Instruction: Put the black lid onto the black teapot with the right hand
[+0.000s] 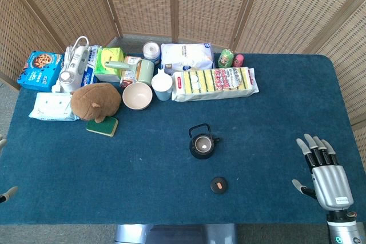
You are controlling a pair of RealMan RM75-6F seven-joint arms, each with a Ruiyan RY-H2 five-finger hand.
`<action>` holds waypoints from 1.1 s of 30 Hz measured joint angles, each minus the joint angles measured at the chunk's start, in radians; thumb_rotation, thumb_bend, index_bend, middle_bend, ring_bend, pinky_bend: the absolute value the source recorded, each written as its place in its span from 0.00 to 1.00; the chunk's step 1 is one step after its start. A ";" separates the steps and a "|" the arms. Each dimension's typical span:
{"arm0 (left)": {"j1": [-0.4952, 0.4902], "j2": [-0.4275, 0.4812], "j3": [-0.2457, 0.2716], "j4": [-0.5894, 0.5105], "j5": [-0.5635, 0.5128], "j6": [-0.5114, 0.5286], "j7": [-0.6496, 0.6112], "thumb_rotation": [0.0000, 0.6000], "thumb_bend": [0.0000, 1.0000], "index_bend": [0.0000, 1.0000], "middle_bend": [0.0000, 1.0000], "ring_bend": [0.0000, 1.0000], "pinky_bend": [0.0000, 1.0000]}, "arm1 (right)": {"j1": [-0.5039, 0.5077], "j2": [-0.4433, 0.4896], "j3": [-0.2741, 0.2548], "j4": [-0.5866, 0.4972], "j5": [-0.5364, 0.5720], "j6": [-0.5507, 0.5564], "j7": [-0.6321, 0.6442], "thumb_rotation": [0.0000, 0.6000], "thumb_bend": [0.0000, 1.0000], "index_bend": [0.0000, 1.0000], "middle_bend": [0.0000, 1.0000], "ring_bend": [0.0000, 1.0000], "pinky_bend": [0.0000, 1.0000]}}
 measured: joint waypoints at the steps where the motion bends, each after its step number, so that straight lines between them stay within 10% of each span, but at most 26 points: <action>1: 0.000 0.000 0.000 0.000 0.000 0.000 0.000 1.00 0.09 0.00 0.00 0.00 0.00 | 0.000 0.003 -0.002 -0.005 0.002 -0.005 -0.002 1.00 0.05 0.00 0.01 0.00 0.00; 33: -0.018 -0.011 -0.024 -0.039 -0.070 -0.044 0.062 1.00 0.09 0.00 0.00 0.00 0.00 | 0.308 -0.003 -0.088 0.017 -0.105 -0.525 0.101 1.00 0.05 0.25 0.00 0.00 0.00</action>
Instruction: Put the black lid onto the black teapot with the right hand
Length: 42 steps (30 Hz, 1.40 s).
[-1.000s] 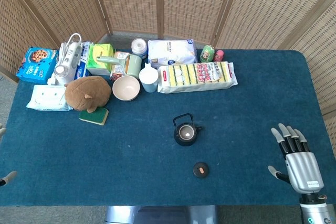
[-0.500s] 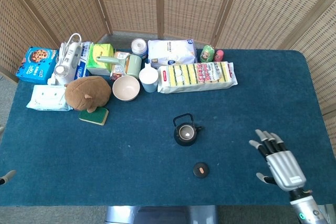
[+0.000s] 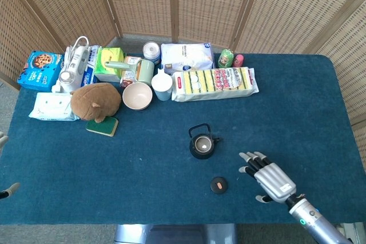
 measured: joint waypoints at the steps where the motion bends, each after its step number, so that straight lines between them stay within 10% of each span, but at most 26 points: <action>1: 0.000 0.001 0.000 0.001 -0.001 0.001 -0.003 1.00 0.09 0.00 0.00 0.00 0.00 | 0.005 -0.009 -0.001 0.002 0.000 -0.010 -0.003 1.00 0.05 0.26 0.00 0.00 0.00; 42: 0.002 0.011 -0.005 0.007 -0.004 0.000 -0.038 1.00 0.09 0.00 0.00 0.00 0.00 | 0.137 -0.174 0.005 0.037 0.154 -0.161 -0.207 1.00 0.04 0.30 0.00 0.00 0.00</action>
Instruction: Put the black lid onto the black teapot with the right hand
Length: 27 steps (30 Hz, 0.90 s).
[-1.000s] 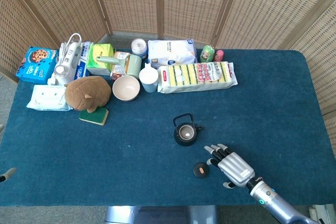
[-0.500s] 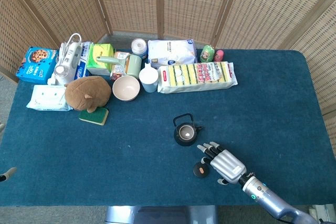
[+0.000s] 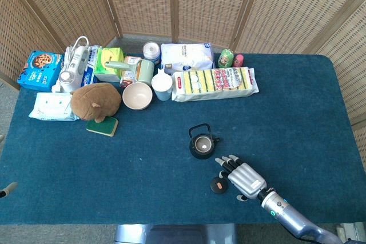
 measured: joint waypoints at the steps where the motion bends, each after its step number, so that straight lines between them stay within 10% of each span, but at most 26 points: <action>1: 0.000 0.000 0.000 0.000 0.000 0.000 0.000 1.00 0.09 0.00 0.00 0.00 0.00 | 0.001 0.000 0.001 -0.008 0.013 -0.005 -0.013 1.00 0.04 0.30 0.00 0.00 0.00; 27: 0.000 0.004 -0.001 0.003 0.000 -0.001 -0.011 1.00 0.09 0.00 0.00 0.00 0.00 | 0.036 -0.008 0.020 -0.115 0.198 -0.032 -0.162 1.00 0.04 0.28 0.00 0.00 0.00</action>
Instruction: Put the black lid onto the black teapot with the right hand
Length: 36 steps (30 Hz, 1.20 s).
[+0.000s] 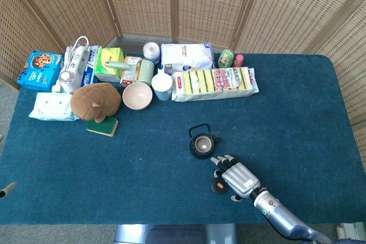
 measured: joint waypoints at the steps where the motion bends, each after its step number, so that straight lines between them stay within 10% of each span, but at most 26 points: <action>1: 0.000 0.000 0.000 0.000 0.000 0.000 -0.001 1.00 0.09 0.00 0.00 0.00 0.00 | 0.001 0.003 -0.001 -0.005 0.003 0.002 -0.005 1.00 0.04 0.28 0.00 0.00 0.00; 36: 0.001 0.005 0.001 0.004 0.006 0.003 -0.017 1.00 0.09 0.00 0.00 0.00 0.00 | 0.065 -0.049 -0.013 -0.024 0.160 0.020 -0.166 1.00 0.05 0.34 0.00 0.00 0.00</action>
